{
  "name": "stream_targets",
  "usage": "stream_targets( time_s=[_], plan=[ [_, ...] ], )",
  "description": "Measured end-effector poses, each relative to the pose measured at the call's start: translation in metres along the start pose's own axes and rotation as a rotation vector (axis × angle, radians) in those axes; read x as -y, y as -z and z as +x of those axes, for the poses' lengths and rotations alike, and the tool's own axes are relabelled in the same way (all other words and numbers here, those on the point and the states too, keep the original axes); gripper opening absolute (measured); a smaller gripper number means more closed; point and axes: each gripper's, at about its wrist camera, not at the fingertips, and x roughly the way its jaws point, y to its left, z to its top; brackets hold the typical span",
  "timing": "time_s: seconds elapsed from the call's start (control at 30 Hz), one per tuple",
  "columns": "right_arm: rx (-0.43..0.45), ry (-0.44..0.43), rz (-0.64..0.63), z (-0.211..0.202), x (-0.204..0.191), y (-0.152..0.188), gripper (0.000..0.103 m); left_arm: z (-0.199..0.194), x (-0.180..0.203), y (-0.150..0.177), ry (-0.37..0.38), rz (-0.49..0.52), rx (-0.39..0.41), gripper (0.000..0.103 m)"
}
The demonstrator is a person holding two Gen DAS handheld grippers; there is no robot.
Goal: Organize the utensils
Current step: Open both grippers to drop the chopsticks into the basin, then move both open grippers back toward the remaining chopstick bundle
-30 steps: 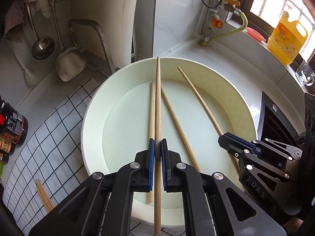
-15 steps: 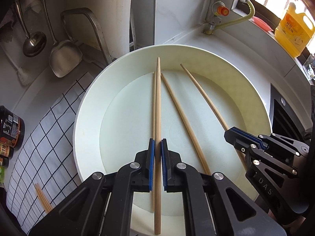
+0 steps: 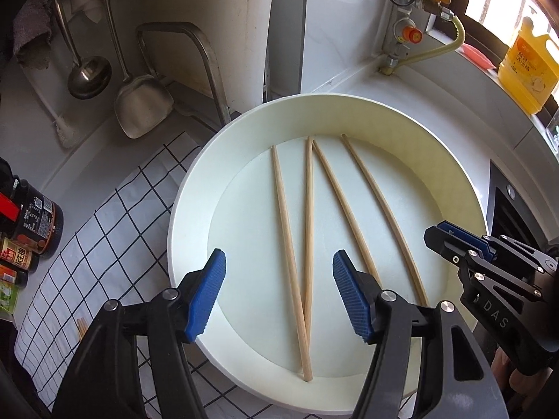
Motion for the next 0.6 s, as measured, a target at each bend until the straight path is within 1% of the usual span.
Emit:
stream_targets(
  time_s=[0.2,0.3,0.37,0.53,0.6],
  plan=[
    [0.007,-0.010,-0.001,-0.006,-0.004,0.004,0.022,-0.014,-0.005,0.006,-0.007,-0.006,0.026,0.064],
    [0.011,-0.014,-0.007,-0.010,-0.008,0.005,0.022,-0.021,-0.007,0.008,-0.014,-0.016,0.038,0.064],
    [0.009,-0.017,-0.011,-0.013,-0.011,0.006,0.022,-0.027,-0.011,0.010,-0.014,-0.030,0.046,0.067],
    [0.027,-0.032,-0.030,-0.025,-0.021,0.009,0.022,-0.041,-0.020,0.020,-0.025,-0.053,0.060,0.067],
    [0.038,-0.037,-0.039,-0.031,-0.025,0.009,0.024,-0.047,-0.023,0.024,-0.029,-0.064,0.069,0.067]
  ],
)
